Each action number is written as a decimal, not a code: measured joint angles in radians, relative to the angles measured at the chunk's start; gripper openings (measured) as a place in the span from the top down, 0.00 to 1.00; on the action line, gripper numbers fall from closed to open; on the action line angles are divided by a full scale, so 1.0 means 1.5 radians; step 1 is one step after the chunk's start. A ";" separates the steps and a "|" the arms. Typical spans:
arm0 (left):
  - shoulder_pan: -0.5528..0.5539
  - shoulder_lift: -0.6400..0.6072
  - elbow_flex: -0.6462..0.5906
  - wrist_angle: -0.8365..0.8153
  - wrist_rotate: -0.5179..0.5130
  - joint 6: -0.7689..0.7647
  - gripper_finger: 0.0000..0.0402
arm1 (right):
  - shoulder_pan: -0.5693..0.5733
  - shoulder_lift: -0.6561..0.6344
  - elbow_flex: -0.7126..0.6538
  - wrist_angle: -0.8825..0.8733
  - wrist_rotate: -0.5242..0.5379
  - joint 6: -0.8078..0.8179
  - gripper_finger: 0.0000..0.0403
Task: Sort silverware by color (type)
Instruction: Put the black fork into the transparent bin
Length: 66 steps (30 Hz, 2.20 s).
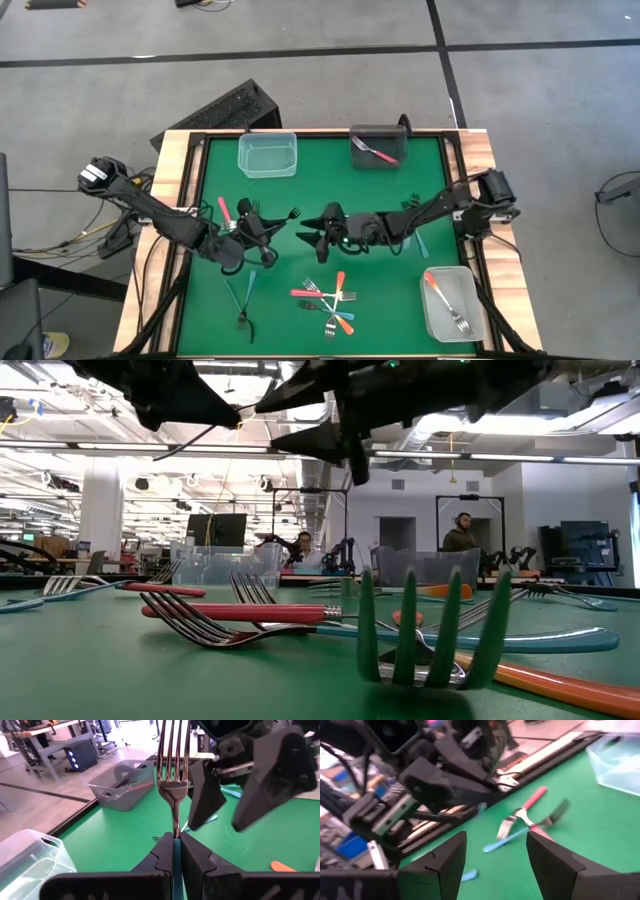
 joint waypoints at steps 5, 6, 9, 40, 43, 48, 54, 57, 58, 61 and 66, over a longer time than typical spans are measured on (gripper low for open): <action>0.001 0.000 0.000 0.002 0.005 0.013 0.99 | -0.013 0.033 0.001 0.099 -0.003 -0.030 0.42; 0.001 0.000 0.000 0.001 0.006 0.013 0.99 | -0.017 0.040 0.008 0.111 -0.004 -0.031 0.42; 0.000 0.000 0.000 0.002 0.008 0.013 0.99 | -0.025 0.043 0.014 0.129 -0.005 -0.045 0.42; 0.001 0.000 -0.001 -0.013 0.058 0.004 0.81 | -0.038 0.042 0.103 -0.057 0.012 -0.158 0.96; -0.005 -0.009 -0.001 -0.061 0.048 -0.013 0.78 | -0.054 0.042 0.162 -0.208 0.039 -0.215 0.96; -0.014 -0.064 0.000 -0.179 0.025 -0.093 0.76 | -0.111 0.042 0.268 -0.371 0.056 -0.308 0.96; -0.015 -0.147 0.000 -0.296 -0.035 -0.183 0.76 | -0.207 0.042 0.347 -0.422 0.020 -0.387 0.96; -0.009 -0.169 0.000 -0.322 -0.061 -0.193 0.76 | -0.253 0.042 0.365 -0.423 -0.005 -0.397 0.96; -0.006 -0.172 0.000 -0.326 -0.065 -0.194 0.76 | -0.267 0.042 0.369 -0.421 -0.015 -0.396 0.96; 0.008 -0.172 0.000 -0.335 -0.073 -0.194 0.76 | -0.307 0.042 0.370 -0.402 -0.054 -0.361 0.96; 0.030 -0.161 0.000 -0.349 -0.071 -0.199 0.76 | -0.343 0.086 0.369 -0.321 -0.093 -0.270 0.96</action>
